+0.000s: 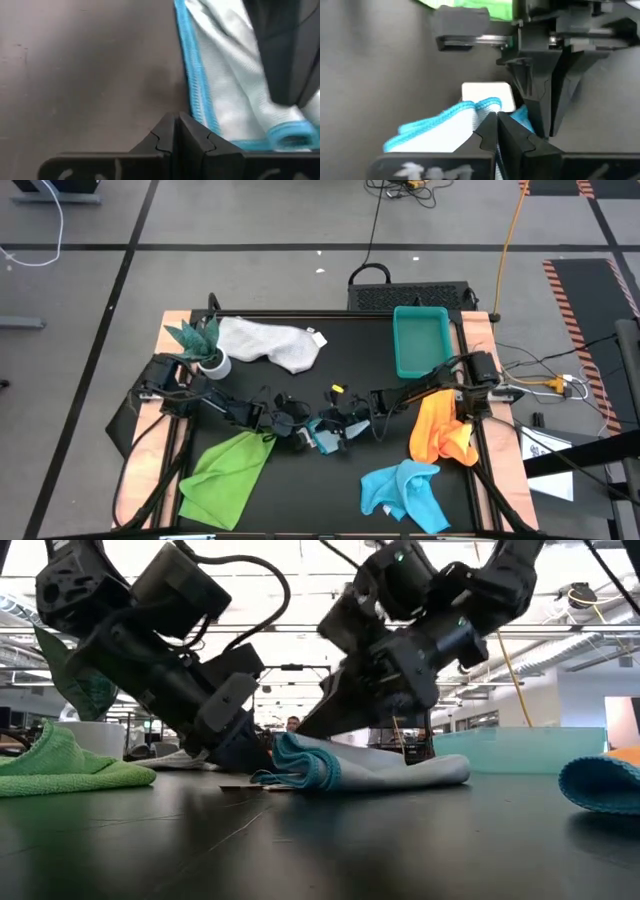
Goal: Fold microfiber towels
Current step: Fold the light blue microfiber cloth
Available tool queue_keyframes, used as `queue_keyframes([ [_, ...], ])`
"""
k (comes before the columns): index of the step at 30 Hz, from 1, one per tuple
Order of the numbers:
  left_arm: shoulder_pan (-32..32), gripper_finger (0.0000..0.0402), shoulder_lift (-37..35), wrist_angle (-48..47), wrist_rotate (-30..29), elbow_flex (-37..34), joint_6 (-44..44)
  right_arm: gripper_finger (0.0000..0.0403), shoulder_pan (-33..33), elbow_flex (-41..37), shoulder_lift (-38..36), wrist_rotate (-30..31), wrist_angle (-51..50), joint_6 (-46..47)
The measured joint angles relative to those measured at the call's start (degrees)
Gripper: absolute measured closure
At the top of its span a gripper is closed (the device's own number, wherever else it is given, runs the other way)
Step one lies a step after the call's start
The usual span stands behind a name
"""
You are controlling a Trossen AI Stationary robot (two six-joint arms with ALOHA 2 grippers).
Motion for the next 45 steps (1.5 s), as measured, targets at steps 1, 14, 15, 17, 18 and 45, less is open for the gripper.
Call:
queue_keyframes([
  [1,0.1,0.0376,-0.2,0.0,-0.6,0.0,0.7,0.0402,-0.2,0.0,0.5,0.1,0.3,0.2],
  [14,-1.7,0.0376,-4.3,-5.5,-1.1,0.0,0.7,0.0403,-0.8,0.0,0.3,10.1,1.6,1.5],
  [15,-1.8,0.0376,-4.3,-6.0,-1.0,0.0,0.1,0.0403,-0.8,0.0,0.1,11.7,1.6,2.3],
  [17,-1.7,0.0376,-4.3,-7.9,-1.0,0.0,-1.1,0.0403,-0.9,0.0,-0.5,13.8,1.0,3.0],
  [18,-1.7,0.0376,-4.3,-8.4,-1.2,0.0,-1.3,0.0403,-0.9,0.0,-0.8,14.4,0.8,3.0],
  [45,-3.8,0.0376,2.3,11.9,-5.4,0.0,16.8,0.0403,2.1,0.0,-10.9,15.1,-8.6,4.1],
])
